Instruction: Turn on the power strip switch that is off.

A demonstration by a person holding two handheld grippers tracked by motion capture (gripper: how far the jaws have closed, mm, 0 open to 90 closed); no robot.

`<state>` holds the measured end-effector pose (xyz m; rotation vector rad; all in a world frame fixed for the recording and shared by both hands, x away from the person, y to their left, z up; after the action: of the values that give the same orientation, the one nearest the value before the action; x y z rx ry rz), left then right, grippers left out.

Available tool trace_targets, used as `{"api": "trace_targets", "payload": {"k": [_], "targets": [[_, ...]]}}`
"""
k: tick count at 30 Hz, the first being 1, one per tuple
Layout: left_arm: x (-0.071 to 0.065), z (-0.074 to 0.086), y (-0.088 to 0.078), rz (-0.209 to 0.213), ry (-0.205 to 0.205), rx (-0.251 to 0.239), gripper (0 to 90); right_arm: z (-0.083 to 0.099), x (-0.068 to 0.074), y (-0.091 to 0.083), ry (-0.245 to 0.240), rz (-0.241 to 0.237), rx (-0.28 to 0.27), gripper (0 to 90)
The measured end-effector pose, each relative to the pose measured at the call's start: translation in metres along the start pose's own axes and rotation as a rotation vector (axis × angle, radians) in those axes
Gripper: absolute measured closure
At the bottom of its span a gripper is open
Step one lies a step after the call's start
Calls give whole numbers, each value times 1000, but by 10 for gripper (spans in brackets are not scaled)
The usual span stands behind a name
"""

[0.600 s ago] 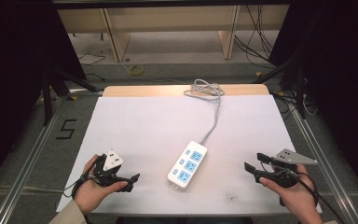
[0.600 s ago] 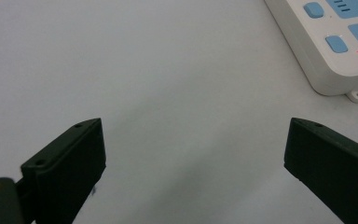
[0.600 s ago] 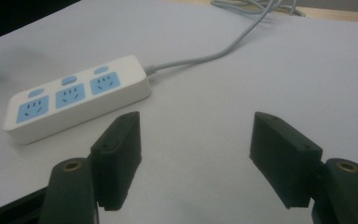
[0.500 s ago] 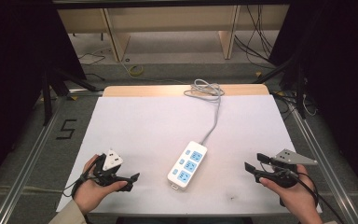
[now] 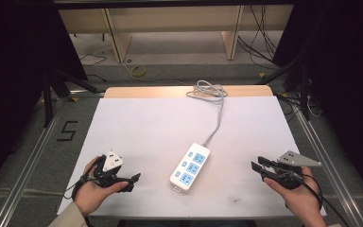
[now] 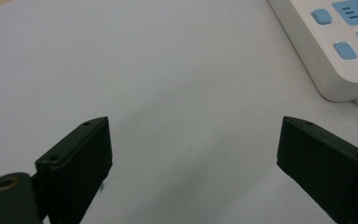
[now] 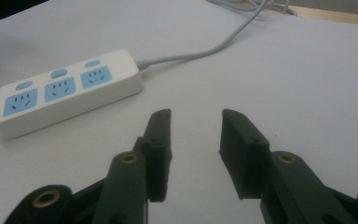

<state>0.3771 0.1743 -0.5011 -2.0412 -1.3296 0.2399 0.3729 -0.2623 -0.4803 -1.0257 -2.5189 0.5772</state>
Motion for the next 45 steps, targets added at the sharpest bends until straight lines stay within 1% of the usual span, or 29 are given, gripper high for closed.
{"api": "trace_targets", "payload": {"k": [3,9,11,13,18,24,29,38,45], "targets": [[1,0,0,-3,1,2,101,-1,1,0,-2,2,1,710],[2,0,0,-8,-1,2,115,-2,1,1,-10,7,12,873],[2,0,1,-9,-2,2,121,-2,0,1,-15,14,18,900],[1,0,1,-9,-2,2,124,-3,-1,1,-16,21,25,900],[1,-1,1,-11,-3,0,128,-3,-2,2,-18,20,33,900],[0,-1,1,-12,-8,-1,136,-5,-1,5,-23,16,32,900],[0,-2,1,-11,-4,-4,140,-6,0,8,-26,14,38,900],[0,-2,1,-13,-6,-5,142,-7,6,14,-31,-4,49,900],[0,-2,1,-13,-10,-5,142,-9,9,17,-36,-13,45,900]]}}
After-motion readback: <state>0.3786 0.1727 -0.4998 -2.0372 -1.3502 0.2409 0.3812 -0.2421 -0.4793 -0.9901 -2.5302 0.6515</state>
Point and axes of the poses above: each handheld gripper's, and its own axes: y roughly forward along the jaws, z roughly out of its underside, x roughly to its left, the point moved 8 cm from there along y, roughly forward along the jaws, and after that the axes turned 11 degrees about -z, right-handed, at the moved point
